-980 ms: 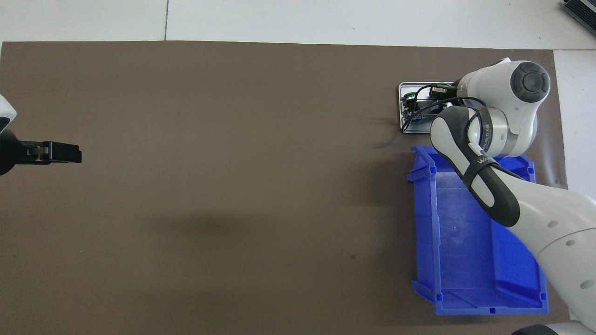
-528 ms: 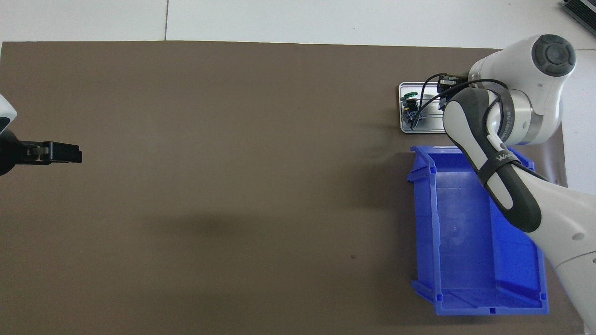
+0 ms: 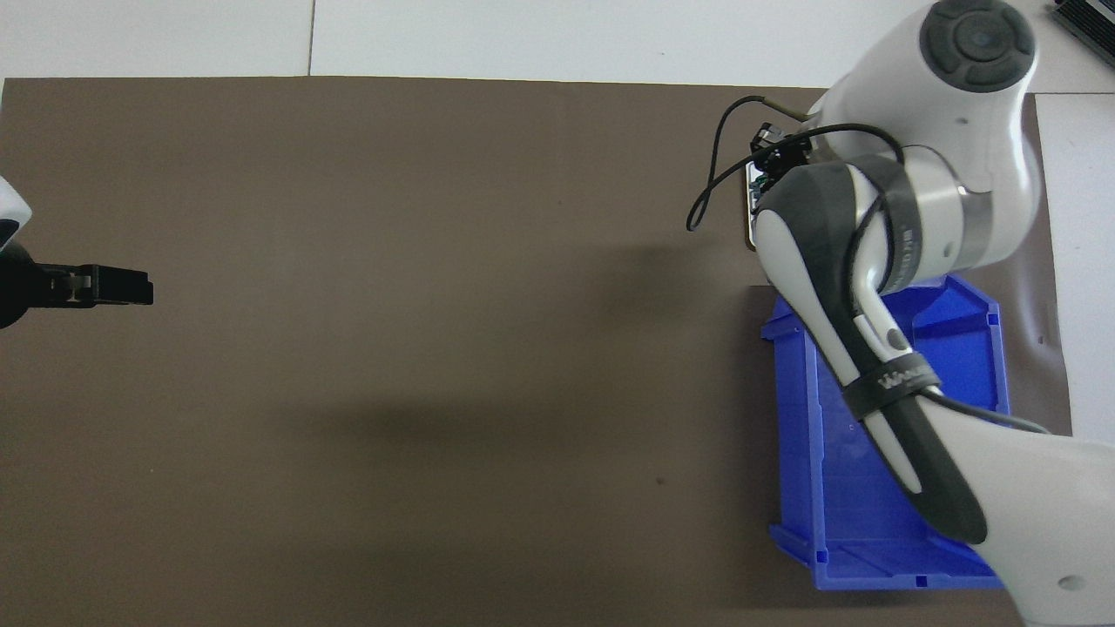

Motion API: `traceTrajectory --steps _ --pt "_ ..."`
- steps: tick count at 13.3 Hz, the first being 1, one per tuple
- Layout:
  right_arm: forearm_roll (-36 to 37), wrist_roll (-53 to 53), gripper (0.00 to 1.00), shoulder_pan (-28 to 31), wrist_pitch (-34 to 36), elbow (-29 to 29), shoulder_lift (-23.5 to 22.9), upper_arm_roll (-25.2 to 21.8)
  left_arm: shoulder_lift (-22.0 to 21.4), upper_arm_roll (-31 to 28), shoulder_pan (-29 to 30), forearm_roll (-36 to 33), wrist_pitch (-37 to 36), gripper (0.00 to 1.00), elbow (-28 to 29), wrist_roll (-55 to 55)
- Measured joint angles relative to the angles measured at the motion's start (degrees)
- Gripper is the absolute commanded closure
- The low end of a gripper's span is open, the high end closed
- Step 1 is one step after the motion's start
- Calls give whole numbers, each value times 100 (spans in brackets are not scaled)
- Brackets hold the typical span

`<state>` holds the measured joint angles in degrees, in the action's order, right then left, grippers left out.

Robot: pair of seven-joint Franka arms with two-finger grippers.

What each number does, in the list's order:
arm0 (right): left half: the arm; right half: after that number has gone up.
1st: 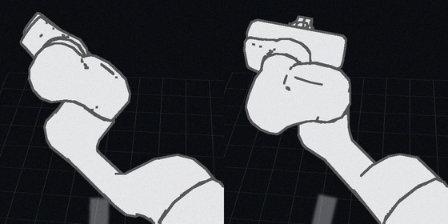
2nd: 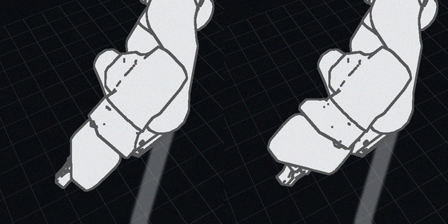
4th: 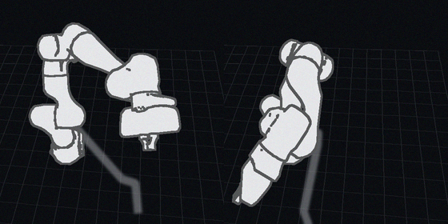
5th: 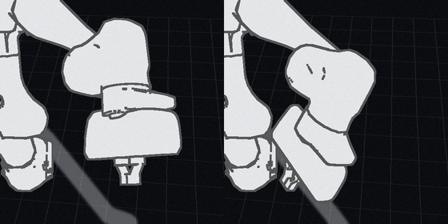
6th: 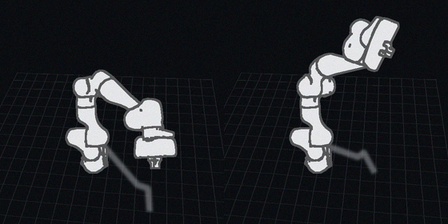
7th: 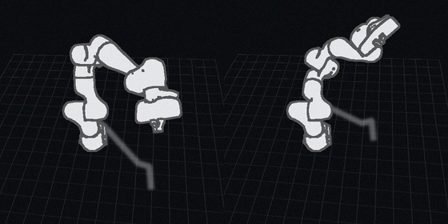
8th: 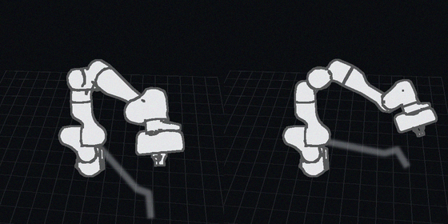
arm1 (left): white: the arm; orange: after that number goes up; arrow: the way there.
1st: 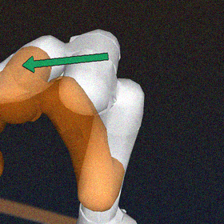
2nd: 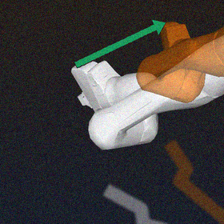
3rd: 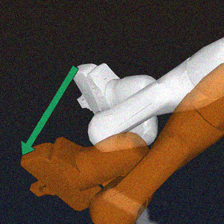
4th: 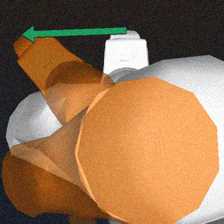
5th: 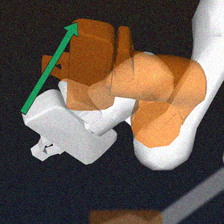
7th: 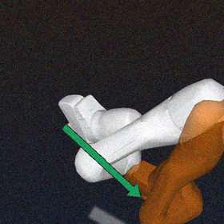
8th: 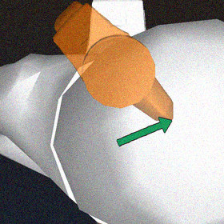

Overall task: Place and press button with both arms
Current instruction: 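Carry the button with the right gripper to mid-table and set it down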

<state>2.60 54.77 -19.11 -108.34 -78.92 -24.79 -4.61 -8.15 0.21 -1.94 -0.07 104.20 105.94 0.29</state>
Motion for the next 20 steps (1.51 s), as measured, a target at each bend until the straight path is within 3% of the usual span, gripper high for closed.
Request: traceTrajectory --steps 7,11,15,20 --pt "1 4871 100 -1781 -118 -340 -51 63 0 29 -4 0 48 0 13 0" --pt "21 6807 100 -2759 -797 -491 -680 73 0 44 -6 0 56 0 13 1" --pt "22 7144 100 -2726 -1566 -406 -1070 17 0 97 -9 0 55 0 13 5" --pt "24 7144 100 -2707 -1710 -437 -1151 18 0 124 -44 0 55 0 13 7"
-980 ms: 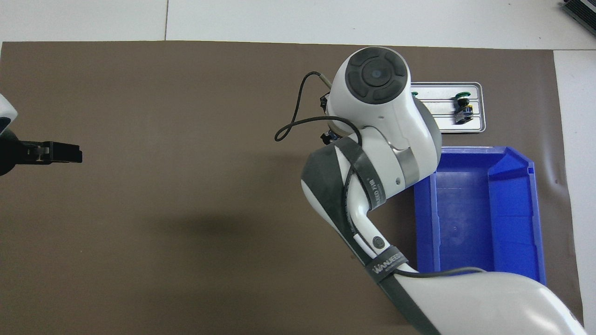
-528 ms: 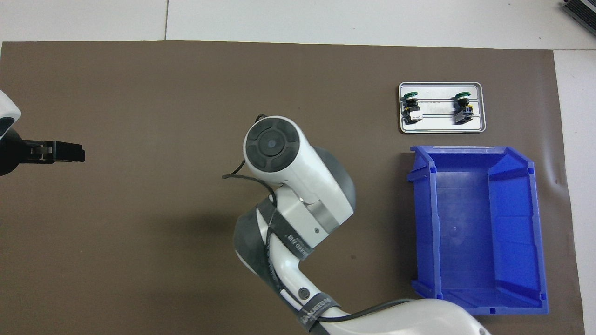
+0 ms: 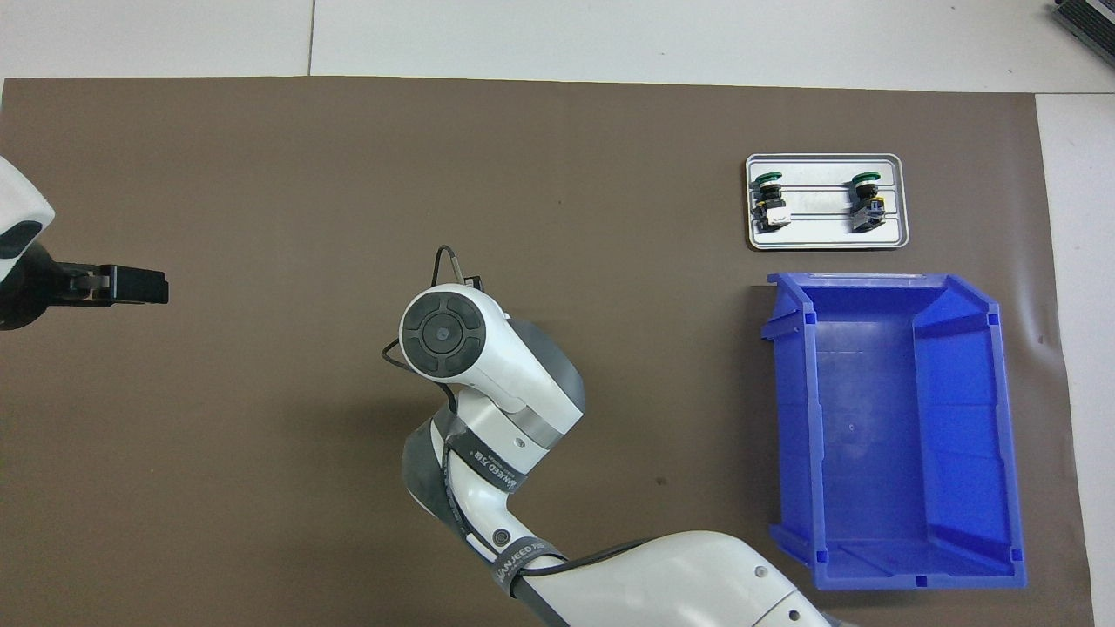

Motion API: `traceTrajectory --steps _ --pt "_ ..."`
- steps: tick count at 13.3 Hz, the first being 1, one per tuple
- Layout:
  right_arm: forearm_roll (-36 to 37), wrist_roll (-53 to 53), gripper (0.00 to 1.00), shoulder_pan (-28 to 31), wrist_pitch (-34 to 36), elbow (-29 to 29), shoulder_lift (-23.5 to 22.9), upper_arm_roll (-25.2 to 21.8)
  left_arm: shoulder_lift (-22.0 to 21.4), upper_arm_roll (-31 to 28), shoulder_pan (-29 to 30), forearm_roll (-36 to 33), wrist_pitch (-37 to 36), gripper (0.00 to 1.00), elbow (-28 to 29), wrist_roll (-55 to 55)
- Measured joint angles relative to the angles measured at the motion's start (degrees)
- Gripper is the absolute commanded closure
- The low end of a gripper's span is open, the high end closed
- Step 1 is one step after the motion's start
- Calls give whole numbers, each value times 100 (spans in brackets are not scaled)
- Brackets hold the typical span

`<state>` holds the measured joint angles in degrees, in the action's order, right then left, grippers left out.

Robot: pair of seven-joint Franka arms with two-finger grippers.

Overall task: Place and press button with both arms
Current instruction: 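Carry the button with the right gripper to mid-table and set it down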

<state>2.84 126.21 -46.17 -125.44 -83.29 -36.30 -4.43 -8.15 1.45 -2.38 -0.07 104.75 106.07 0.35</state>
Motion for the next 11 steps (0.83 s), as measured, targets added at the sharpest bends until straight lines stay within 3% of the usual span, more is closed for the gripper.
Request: traceTrajectory --steps 1,3,4,11 --pt "2 0 96 -1 -49 -35 -26 0 0 3 -44 0 4 0 0 0" --pt "4 0 10 4 -125 -96 -62 -2 0 11 -141 0 8 0 0 2" --pt "5 0 0 5 -136 -104 -64 -5 0 10 -174 0 8 0 0 -1" --pt "572 -308 0 71 139 -80 166 -68 1 38 -459 0 287 0 10 -13"
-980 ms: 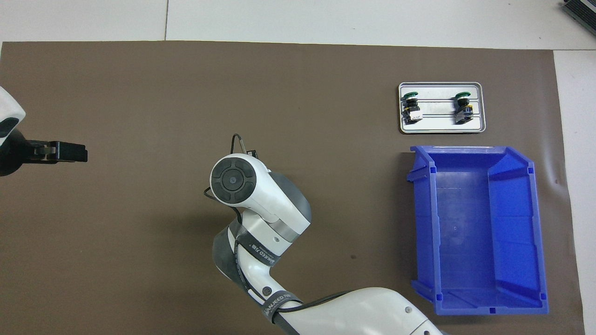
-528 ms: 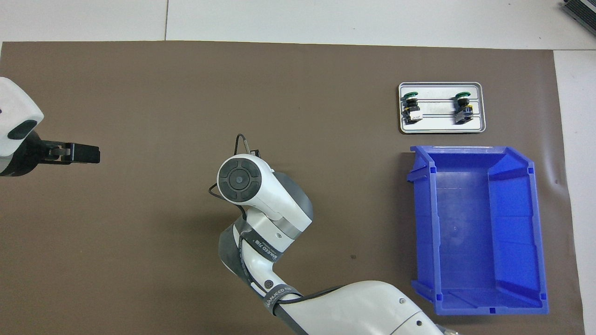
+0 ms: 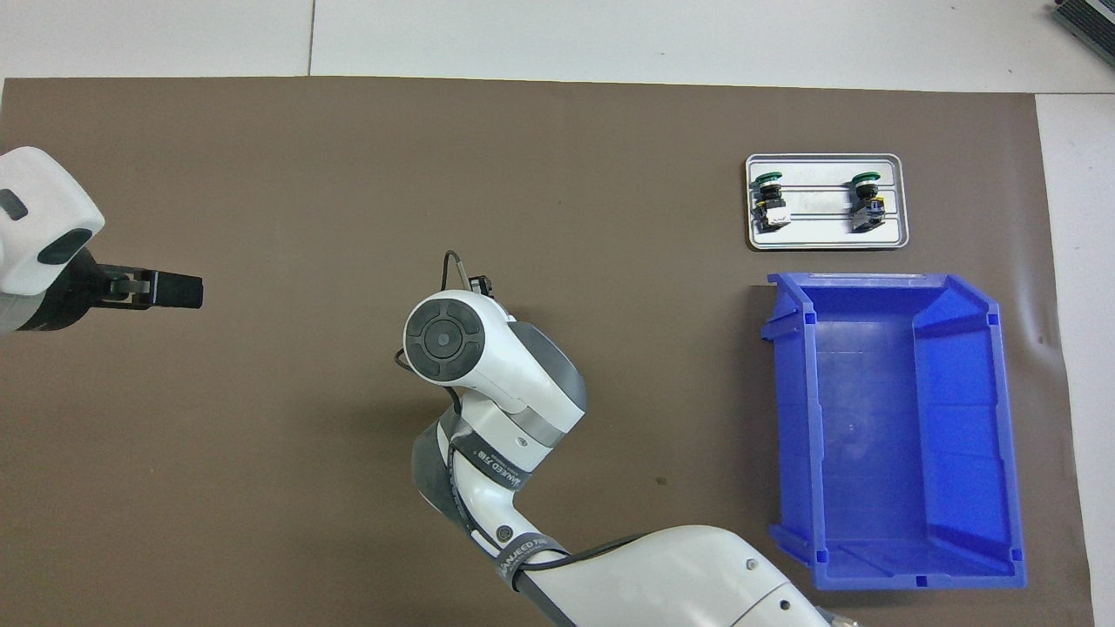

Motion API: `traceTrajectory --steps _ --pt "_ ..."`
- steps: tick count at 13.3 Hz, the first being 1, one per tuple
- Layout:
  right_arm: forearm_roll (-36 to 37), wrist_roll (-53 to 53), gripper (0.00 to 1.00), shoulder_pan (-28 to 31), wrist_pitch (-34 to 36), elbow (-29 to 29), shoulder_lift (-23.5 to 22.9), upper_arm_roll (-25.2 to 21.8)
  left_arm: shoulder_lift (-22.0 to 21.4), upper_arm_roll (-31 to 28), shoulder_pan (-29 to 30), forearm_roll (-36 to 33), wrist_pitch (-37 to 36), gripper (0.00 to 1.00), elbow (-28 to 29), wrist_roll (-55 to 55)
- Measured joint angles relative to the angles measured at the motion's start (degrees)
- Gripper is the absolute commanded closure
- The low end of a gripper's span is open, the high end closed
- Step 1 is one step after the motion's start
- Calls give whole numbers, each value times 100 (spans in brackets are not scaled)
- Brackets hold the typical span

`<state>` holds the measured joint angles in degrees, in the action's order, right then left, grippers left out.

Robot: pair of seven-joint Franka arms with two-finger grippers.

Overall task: Place and press button with both arms
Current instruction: 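Carry the button with the right gripper to mid-table and set it down, then withdraw the right gripper while the left gripper reaches the button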

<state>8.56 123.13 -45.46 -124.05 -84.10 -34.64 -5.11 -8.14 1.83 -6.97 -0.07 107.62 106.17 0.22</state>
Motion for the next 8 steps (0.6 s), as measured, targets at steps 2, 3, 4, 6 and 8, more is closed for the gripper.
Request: traceTrajectory --steps 2,3,4,6,8 --pt "2 -693 0 281 220 -89 446 -12 23 10 -152 3 106 0 27 -49" --pt "2 -1159 0 477 304 -246 776 -13 66 17 -254 32 185 0 55 -99" --pt "1 -1711 0 682 409 -470 1168 -12 143 22 -358 118 360 0 85 -190" --pt "-4 -2926 0 1089 758 -870 1885 -13 362 29 -506 430 753 0 115 -527" --pt "-224 -4323 0 1644 1017 -1087 2427 -16 617 31 -662 709 1089 0 131 -1022"
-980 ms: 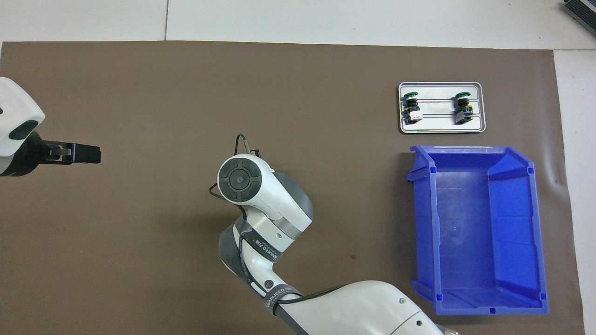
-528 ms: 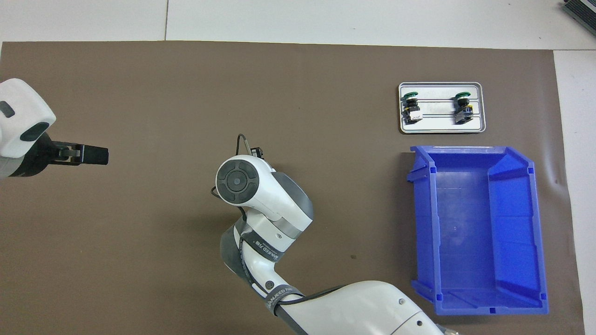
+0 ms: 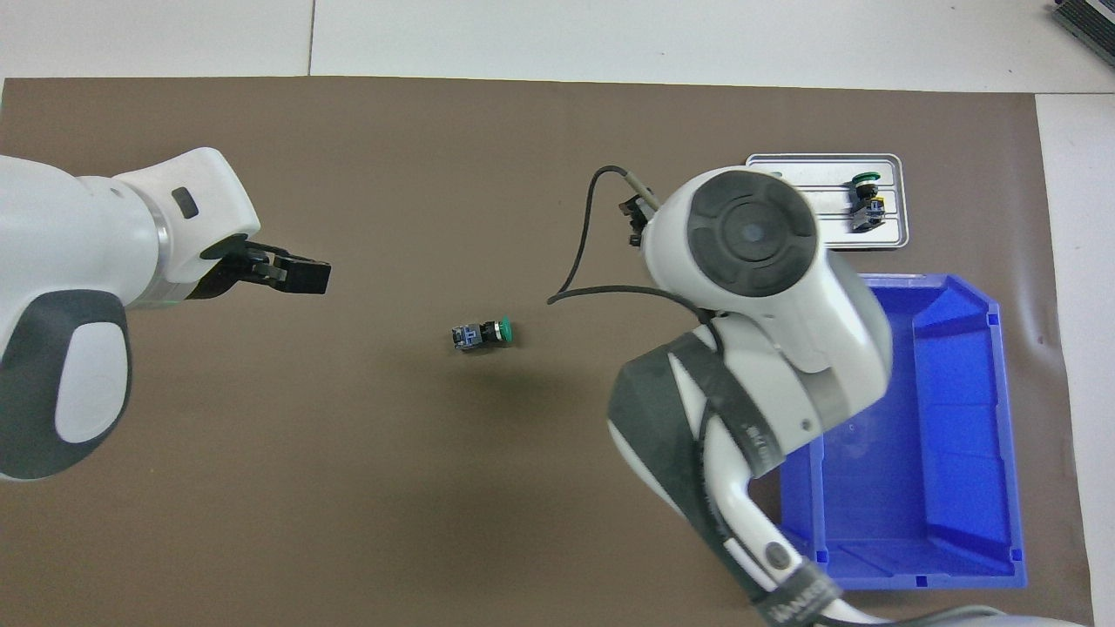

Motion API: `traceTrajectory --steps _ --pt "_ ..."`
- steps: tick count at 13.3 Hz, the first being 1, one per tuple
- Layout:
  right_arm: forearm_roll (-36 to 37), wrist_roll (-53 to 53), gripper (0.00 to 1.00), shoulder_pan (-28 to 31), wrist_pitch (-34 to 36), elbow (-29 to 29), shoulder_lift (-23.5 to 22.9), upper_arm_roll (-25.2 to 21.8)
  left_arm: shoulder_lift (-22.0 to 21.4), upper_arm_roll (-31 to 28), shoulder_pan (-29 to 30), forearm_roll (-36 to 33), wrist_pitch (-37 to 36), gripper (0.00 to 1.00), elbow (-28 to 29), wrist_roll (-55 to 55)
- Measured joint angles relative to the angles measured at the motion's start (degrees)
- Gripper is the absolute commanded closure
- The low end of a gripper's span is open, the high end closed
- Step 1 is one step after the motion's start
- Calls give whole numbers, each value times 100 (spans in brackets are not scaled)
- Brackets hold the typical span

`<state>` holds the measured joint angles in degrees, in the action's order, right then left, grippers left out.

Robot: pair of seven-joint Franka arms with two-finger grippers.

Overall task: Place and press button with both arms
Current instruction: 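Withdraw the right gripper while the left gripper reaches the button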

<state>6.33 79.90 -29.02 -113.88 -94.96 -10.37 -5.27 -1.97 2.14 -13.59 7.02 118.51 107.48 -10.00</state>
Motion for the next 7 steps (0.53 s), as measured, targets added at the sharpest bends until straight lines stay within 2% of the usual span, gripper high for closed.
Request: traceTrajectory --steps 4,6,7 --pt "-424 -2768 0 1285 586 -114 601 -4 645 18 -526 486 903 1 67 -1342" --pt "-593 -3875 0 1761 927 -116 787 -5 822 18 -698 644 1103 2 185 -2129" --pt "-639 -4371 0 1976 1119 -116 884 -5 852 20 -772 660 1156 5 277 -2424"
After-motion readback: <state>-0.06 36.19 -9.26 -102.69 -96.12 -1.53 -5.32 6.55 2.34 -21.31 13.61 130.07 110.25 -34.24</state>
